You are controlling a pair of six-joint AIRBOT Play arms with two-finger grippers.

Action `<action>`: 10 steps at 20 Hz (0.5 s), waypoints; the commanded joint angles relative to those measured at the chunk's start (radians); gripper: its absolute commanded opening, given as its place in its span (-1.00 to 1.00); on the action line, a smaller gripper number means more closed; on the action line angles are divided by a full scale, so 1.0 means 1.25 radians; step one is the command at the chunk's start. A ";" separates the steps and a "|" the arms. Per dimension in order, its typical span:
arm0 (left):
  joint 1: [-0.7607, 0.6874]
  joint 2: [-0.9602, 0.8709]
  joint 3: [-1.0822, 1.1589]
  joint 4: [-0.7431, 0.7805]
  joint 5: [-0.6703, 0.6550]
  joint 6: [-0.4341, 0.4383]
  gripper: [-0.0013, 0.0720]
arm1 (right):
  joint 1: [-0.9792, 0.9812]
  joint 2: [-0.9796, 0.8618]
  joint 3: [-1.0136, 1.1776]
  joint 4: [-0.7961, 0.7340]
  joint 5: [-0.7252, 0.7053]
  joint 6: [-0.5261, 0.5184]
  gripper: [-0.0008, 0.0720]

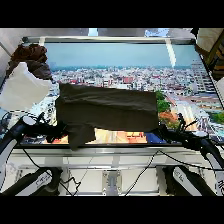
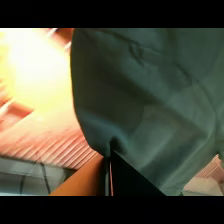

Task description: Fold the shirts.

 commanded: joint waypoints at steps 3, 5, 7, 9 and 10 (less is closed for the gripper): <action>0.001 0.006 0.003 -0.296 -0.085 0.187 -0.93 | -0.001 0.031 0.001 0.132 0.088 -0.096 -0.92; 0.001 0.044 0.003 -0.414 -0.125 0.250 -0.93 | -0.001 0.083 0.000 0.141 0.109 -0.094 -0.93; 0.001 0.103 0.003 -0.443 -0.127 0.255 -0.94 | -0.001 0.147 0.001 0.111 0.101 -0.061 -0.93; 0.001 0.150 0.003 -0.415 -0.131 0.253 -0.93 | -0.001 0.197 0.001 0.003 0.082 0.027 -0.92; 0.001 0.162 0.003 -0.390 -0.130 0.237 -0.93 | -0.001 0.205 0.000 -0.107 0.069 0.103 -0.89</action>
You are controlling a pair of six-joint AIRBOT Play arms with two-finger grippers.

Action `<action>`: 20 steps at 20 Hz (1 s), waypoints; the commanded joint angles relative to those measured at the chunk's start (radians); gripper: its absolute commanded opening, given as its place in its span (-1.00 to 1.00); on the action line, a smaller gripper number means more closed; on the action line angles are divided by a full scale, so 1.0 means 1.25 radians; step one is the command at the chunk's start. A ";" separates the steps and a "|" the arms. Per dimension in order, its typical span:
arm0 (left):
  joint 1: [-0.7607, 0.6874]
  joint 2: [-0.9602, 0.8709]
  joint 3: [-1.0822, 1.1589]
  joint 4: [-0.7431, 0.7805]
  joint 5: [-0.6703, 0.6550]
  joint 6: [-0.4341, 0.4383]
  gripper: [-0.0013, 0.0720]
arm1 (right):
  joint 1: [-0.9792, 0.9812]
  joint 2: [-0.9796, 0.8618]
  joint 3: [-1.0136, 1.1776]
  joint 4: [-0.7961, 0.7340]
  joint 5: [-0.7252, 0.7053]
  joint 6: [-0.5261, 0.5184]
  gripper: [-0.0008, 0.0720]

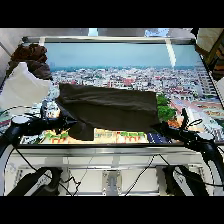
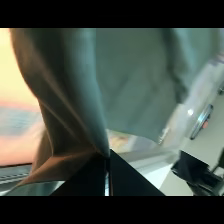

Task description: Fold the shirts.

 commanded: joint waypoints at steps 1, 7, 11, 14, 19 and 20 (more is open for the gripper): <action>0.001 0.052 0.000 0.001 -0.018 -0.001 -0.93 | 0.000 0.054 0.000 -0.275 -0.023 0.198 -0.64; 0.001 0.052 0.000 0.014 -0.021 -0.004 -0.93 | 0.000 0.050 0.000 -0.400 -0.134 0.315 0.07; 0.001 0.052 0.000 0.013 -0.021 -0.004 -0.93 | 0.000 -0.038 0.000 -0.316 -0.204 0.288 0.05; 0.001 0.052 0.000 0.013 -0.027 -0.003 -0.93 | 0.001 -0.124 0.000 -0.272 -0.226 0.249 0.05; 0.001 0.052 0.000 0.012 -0.030 -0.004 -0.93 | 0.001 -0.176 0.000 -0.196 -0.274 0.203 -0.36; 0.001 0.052 0.000 0.012 -0.030 -0.004 -0.93 | 0.000 -0.176 0.000 -0.196 -0.274 0.203 -0.52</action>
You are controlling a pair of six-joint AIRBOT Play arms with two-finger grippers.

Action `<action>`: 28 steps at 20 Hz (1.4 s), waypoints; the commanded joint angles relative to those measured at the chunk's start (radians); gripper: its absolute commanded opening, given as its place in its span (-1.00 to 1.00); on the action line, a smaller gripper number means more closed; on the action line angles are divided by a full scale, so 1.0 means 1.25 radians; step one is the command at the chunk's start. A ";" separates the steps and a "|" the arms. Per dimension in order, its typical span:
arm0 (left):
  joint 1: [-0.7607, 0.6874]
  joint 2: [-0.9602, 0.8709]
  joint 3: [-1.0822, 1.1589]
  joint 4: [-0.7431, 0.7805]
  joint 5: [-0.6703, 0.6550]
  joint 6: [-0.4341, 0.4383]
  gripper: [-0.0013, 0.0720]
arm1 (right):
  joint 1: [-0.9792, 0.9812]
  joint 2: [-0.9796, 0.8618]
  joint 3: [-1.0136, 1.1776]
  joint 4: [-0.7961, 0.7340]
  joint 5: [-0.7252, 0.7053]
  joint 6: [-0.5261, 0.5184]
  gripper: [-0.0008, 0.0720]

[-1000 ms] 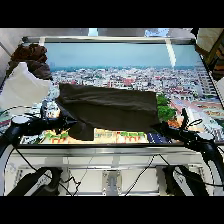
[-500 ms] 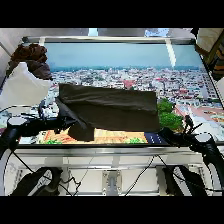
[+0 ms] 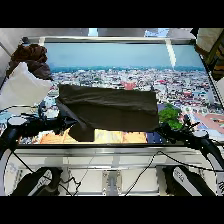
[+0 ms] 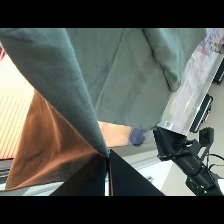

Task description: Fold the shirts.

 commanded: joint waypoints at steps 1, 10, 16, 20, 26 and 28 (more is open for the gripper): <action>0.001 0.001 0.000 -0.001 -0.001 0.000 -0.93 | 0.001 -0.022 -0.001 0.022 -0.032 -0.019 -0.93; 0.001 0.030 0.005 -0.175 -0.013 0.082 -0.93 | 0.000 0.148 0.002 0.063 0.132 -0.104 -0.93; 0.001 0.188 0.028 -0.165 -0.071 0.041 -0.93 | 0.000 0.486 0.088 0.033 0.211 0.037 -0.93; 0.001 0.281 0.028 -0.134 -0.100 -0.069 -0.93 | 0.000 0.573 0.154 -0.077 0.232 0.136 -0.93; 0.001 0.363 0.028 -0.051 -0.123 -0.175 -0.93 | 0.000 0.567 0.174 -0.200 0.197 0.162 -0.93; 0.001 0.363 0.028 0.103 -0.088 -0.217 -0.93 | 0.000 0.534 0.174 -0.258 0.146 0.171 -0.93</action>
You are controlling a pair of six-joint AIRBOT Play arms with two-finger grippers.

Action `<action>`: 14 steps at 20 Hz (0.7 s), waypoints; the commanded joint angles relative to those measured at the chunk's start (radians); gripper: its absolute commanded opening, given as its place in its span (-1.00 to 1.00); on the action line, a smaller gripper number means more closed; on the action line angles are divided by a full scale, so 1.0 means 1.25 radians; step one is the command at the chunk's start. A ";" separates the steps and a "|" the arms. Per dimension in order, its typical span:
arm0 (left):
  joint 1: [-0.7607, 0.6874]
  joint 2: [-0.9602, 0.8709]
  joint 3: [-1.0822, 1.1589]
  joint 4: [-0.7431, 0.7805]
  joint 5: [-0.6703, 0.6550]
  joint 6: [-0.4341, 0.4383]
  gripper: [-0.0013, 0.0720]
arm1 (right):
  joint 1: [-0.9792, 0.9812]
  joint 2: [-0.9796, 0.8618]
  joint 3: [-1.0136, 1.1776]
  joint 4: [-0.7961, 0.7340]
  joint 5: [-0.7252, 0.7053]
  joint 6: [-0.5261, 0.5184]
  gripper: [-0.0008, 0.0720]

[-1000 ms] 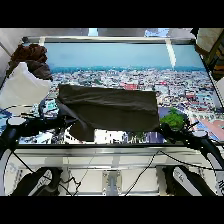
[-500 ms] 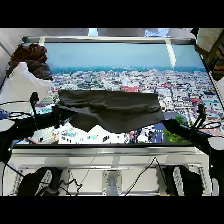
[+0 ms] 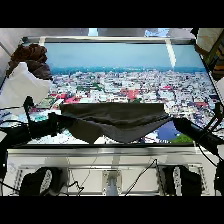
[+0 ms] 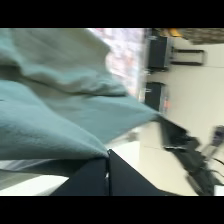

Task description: Fold the shirts.

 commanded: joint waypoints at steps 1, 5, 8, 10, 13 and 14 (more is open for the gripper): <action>0.001 0.018 0.001 0.232 0.051 -0.096 -0.93 | 0.000 -0.049 0.005 -0.092 -0.081 0.026 -0.93; 0.001 0.012 0.001 0.377 0.082 -0.130 -0.93 | 0.000 -0.231 0.005 0.027 -0.170 -0.094 -0.93; 0.001 0.008 0.001 0.453 0.156 -0.162 -0.94 | 0.001 -0.365 0.039 0.146 -0.258 -0.198 -0.93; 0.001 -0.023 0.001 0.453 0.226 -0.173 -0.94 | 0.002 -0.443 0.107 0.156 -0.262 -0.229 -0.93; 0.001 -0.131 0.003 0.380 0.313 -0.122 -0.94 | 0.015 -0.546 0.219 0.159 -0.258 -0.265 -0.93; 0.001 -0.175 0.010 0.332 0.350 -0.077 -0.94 | 0.026 -0.582 0.249 0.153 -0.256 -0.265 -0.93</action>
